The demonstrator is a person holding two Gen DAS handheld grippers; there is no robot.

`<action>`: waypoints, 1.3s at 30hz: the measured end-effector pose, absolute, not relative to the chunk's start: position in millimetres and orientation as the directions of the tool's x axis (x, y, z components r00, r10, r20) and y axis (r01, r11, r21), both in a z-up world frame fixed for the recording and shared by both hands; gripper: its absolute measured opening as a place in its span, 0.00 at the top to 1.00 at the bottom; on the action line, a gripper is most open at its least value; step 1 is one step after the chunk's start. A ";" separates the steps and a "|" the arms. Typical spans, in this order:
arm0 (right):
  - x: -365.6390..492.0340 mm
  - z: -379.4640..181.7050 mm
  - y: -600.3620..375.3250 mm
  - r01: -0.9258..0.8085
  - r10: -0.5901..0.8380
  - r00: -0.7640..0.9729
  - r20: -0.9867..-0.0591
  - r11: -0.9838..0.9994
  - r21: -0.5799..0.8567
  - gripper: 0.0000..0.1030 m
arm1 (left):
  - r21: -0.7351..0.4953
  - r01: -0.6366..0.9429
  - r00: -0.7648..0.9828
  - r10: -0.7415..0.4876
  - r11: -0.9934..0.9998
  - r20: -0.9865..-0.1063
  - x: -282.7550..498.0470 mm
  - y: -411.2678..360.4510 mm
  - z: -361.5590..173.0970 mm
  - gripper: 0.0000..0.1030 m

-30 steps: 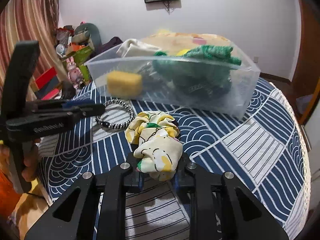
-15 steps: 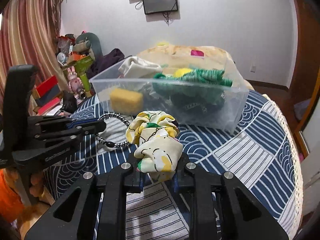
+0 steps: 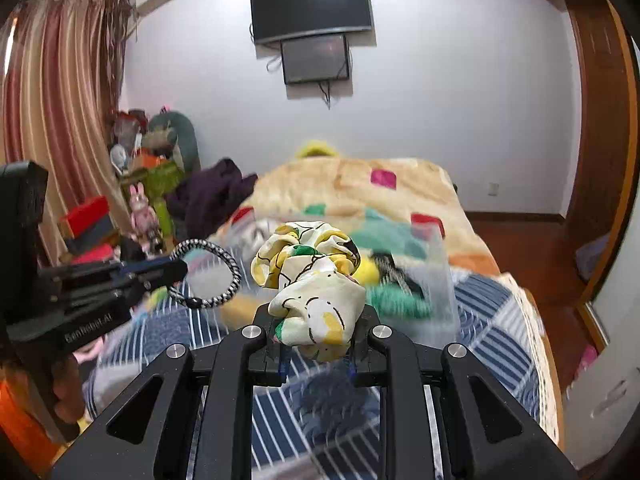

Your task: Organize soft objects

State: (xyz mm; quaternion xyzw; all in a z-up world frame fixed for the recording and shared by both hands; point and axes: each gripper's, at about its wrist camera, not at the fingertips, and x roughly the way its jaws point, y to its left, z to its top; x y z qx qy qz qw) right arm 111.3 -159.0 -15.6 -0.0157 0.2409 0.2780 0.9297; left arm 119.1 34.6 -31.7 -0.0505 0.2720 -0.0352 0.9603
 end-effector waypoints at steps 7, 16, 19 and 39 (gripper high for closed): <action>137.9 -20.6 -142.2 -0.500 0.481 0.732 -0.483 0.860 0.098 0.82 | -0.143 -0.013 0.823 -0.071 0.990 -0.564 150.8 45.6 -46.6 0.94; 163.9 -52.8 -121.6 -0.492 0.443 0.675 -0.591 0.866 0.087 0.82 | -0.125 -0.047 0.783 -0.041 0.991 -0.621 175.7 46.0 -72.2 0.94; 164.0 -56.9 -118.5 -0.496 0.427 0.669 -0.608 0.866 0.062 0.80 | -0.115 -0.043 0.781 -0.038 0.992 -0.623 175.2 42.6 -71.9 0.94; 116.9 10.5 -159.5 -0.500 0.466 0.756 -0.460 0.864 0.054 0.47 | -0.101 0.051 0.875 -0.093 0.994 -0.475 106.0 22.5 -6.2 0.77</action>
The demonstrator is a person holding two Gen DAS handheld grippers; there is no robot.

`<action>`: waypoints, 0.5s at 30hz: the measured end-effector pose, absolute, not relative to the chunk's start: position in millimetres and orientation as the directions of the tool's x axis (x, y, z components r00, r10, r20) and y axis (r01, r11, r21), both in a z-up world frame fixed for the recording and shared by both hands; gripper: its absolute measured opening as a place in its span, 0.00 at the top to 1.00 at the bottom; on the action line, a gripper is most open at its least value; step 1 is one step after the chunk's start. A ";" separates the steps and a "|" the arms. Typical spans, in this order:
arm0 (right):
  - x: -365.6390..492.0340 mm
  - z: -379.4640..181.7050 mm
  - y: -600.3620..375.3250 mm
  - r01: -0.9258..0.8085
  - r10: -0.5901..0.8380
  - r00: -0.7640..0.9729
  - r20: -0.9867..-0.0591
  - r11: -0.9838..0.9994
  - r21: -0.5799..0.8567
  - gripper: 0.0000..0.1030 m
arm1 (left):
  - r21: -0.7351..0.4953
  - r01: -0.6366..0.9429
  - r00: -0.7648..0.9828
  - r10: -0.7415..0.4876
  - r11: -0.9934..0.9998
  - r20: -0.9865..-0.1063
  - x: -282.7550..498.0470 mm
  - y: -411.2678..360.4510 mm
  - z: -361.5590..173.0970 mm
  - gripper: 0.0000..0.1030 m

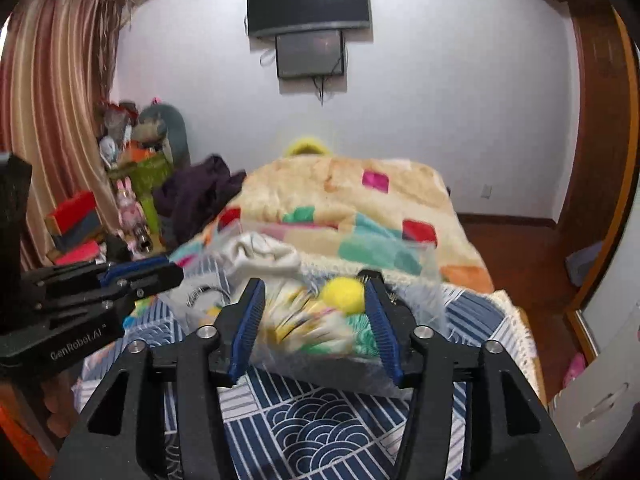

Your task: Organize soft objects

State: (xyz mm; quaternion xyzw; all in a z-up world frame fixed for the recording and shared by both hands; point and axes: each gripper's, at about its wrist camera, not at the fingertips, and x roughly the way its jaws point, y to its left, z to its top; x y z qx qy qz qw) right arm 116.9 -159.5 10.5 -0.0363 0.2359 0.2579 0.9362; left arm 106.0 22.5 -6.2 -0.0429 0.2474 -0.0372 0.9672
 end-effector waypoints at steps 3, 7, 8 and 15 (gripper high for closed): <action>102.8 27.8 -167.5 -0.500 0.477 0.780 -0.405 0.865 0.055 0.44 | -0.102 0.066 0.897 -0.104 0.993 -0.430 90.6 18.9 10.9 0.72; 85.6 46.7 -177.2 -0.507 0.499 0.799 -0.336 0.859 0.069 0.40 | -0.101 0.081 0.922 -0.113 0.992 -0.371 69.9 15.6 31.9 0.64; 81.9 50.6 -178.9 -0.507 0.500 0.804 -0.321 0.859 0.068 0.39 | -0.102 0.085 0.928 -0.116 0.991 -0.355 64.4 15.0 36.7 0.63; 57.8 65.6 -182.8 -0.507 0.505 0.833 -0.227 0.860 0.053 0.20 | -0.074 0.083 0.958 -0.100 0.994 -0.269 32.4 8.1 56.3 0.36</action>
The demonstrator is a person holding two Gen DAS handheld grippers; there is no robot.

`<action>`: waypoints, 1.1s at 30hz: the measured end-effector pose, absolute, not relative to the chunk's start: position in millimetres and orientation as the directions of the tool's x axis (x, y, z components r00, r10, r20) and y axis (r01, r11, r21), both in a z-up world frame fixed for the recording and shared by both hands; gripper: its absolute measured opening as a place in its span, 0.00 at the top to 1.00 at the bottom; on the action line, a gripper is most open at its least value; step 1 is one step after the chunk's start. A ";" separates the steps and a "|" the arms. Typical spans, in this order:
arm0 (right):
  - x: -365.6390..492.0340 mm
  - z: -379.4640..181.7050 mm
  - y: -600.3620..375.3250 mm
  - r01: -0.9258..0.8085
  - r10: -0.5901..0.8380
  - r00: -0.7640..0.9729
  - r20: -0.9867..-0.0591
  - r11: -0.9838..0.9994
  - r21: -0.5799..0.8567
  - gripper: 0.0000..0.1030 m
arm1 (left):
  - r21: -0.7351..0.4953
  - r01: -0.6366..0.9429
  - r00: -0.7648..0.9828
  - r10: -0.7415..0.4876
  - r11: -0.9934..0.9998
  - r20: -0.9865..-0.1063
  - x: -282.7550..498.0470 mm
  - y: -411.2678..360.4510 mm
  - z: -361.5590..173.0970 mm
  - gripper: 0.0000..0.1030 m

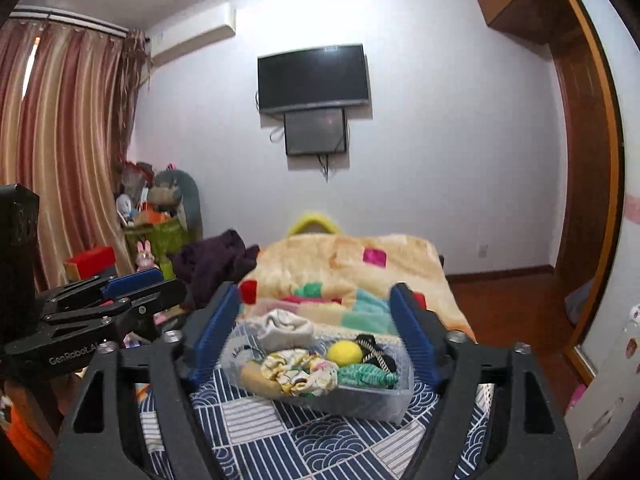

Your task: Organize soft objects

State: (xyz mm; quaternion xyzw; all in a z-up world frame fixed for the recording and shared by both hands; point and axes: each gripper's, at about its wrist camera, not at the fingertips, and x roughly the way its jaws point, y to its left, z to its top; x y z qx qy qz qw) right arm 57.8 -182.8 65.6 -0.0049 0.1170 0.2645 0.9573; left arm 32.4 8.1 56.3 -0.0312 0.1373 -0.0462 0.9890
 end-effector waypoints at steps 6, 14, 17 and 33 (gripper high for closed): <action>45.1 66.7 -182.2 -0.502 0.500 0.846 -0.184 0.864 0.040 0.00 | -0.051 0.051 0.973 -0.061 0.997 -0.224 16.4 4.5 60.2 0.08; 44.4 62.5 -186.3 -0.495 0.497 0.848 -0.183 0.867 0.060 0.00 | -0.035 0.043 0.975 -0.049 0.998 -0.217 8.9 0.0 56.8 0.02; 42.4 59.2 -188.9 -0.492 0.495 0.849 -0.186 0.868 0.066 0.00 | -0.038 0.042 0.974 -0.050 0.998 -0.222 10.2 1.3 55.4 0.02; 37.9 57.4 -195.8 -0.484 0.489 0.853 -0.184 0.872 0.073 0.00 | -0.052 0.038 0.971 -0.049 0.998 -0.232 11.7 5.4 50.2 0.01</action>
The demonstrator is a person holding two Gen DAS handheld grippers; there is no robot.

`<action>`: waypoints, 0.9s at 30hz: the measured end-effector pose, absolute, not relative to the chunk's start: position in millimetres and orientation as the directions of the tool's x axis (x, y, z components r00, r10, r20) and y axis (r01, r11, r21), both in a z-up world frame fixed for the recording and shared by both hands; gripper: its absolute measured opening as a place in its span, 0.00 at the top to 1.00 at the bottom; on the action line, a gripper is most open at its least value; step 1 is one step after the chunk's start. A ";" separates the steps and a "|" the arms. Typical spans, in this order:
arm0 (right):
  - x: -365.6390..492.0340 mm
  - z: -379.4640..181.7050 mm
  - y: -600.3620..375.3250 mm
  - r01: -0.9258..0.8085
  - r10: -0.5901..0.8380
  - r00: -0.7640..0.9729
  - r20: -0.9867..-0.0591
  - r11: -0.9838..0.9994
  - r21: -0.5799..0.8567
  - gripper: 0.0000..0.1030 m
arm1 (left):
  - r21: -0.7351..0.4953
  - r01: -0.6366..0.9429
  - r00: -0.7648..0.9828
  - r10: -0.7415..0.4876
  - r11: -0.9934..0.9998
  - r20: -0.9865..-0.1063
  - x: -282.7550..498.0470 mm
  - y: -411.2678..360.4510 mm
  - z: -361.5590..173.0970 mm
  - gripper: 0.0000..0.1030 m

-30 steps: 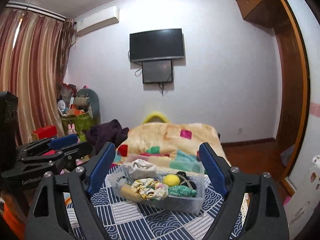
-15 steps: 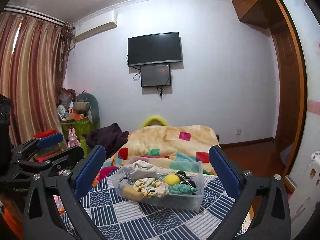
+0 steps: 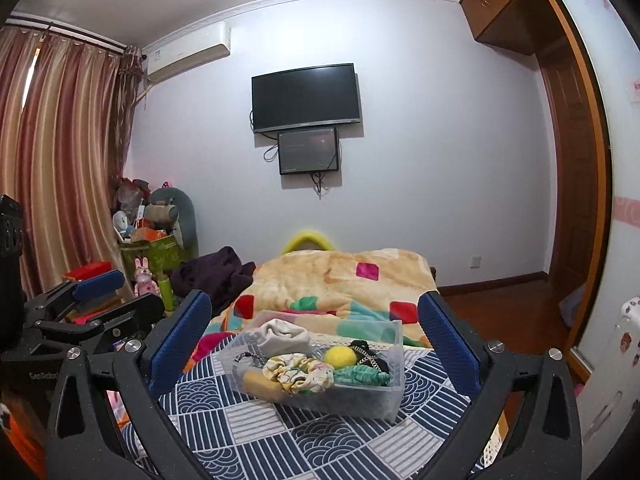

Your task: Organize soft objects

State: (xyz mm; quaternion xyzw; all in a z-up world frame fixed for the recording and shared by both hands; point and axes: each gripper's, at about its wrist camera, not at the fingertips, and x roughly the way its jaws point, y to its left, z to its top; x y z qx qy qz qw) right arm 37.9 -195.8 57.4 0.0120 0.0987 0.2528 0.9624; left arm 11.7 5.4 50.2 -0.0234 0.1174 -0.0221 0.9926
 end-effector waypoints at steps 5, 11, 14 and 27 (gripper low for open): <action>36.7 58.7 -197.3 -0.482 0.488 0.854 -0.183 0.873 0.076 0.00 | -0.051 0.039 0.972 -0.050 0.998 -0.232 11.8 5.2 50.4 0.01; 35.7 58.5 -198.1 -0.482 0.488 0.854 -0.181 0.873 0.078 0.00 | -0.048 0.042 0.971 -0.052 0.998 -0.232 11.2 5.2 50.7 0.01; 35.6 58.3 -198.0 -0.482 0.487 0.854 -0.181 0.873 0.077 0.00 | -0.050 0.043 0.971 -0.054 0.998 -0.234 12.0 5.1 50.4 0.01; 34.9 58.6 -197.9 -0.482 0.487 0.854 -0.182 0.873 0.076 0.00 | -0.055 0.049 0.969 -0.061 0.997 -0.240 11.2 6.8 48.5 0.01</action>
